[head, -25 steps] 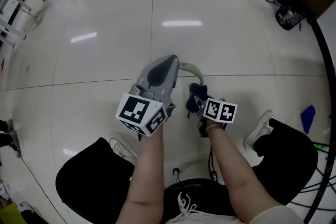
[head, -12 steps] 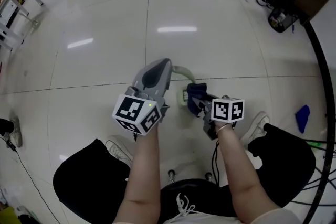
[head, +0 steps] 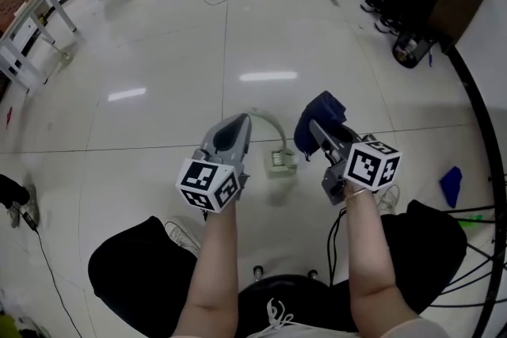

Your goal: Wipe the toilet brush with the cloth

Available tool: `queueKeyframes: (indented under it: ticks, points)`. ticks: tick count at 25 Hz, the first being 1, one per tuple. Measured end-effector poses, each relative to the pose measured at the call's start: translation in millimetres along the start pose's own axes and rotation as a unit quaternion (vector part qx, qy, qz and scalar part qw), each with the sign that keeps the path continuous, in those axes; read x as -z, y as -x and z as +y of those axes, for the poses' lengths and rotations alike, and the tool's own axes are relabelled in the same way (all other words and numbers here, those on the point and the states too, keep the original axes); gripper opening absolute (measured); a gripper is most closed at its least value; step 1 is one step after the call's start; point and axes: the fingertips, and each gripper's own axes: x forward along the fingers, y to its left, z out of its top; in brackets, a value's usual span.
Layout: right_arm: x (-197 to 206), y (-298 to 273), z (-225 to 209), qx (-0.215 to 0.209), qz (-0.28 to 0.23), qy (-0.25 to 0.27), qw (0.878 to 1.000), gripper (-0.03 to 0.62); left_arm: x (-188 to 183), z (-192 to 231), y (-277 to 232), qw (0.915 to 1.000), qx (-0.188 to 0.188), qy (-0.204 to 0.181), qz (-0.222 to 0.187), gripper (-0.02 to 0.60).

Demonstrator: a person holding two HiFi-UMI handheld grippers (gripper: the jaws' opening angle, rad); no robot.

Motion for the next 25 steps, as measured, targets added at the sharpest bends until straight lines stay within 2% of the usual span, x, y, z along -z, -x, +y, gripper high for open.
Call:
queueKeyframes:
  ticks: [4,7,11,25]
  points:
    - [-3,9,2,0.054,-0.025,0.067,0.996,0.064,-13,-11,14,0.9995,-0.020,-0.012,-0.021,0.006]
    - [1,16,3,0.100,-0.032,0.134,0.985,0.064,-6,-15,24,0.9988,-0.041,-0.003,-0.025,0.006]
    - [1,19,13,0.123,-0.045,0.190,0.973,0.063,4,-19,29,0.9983,-0.051,0.016,-0.026,0.006]
    - [16,19,8,0.151,-0.029,0.202,0.967,0.060,9,-12,38,0.9973,-0.067,0.016,-0.024,0.006]
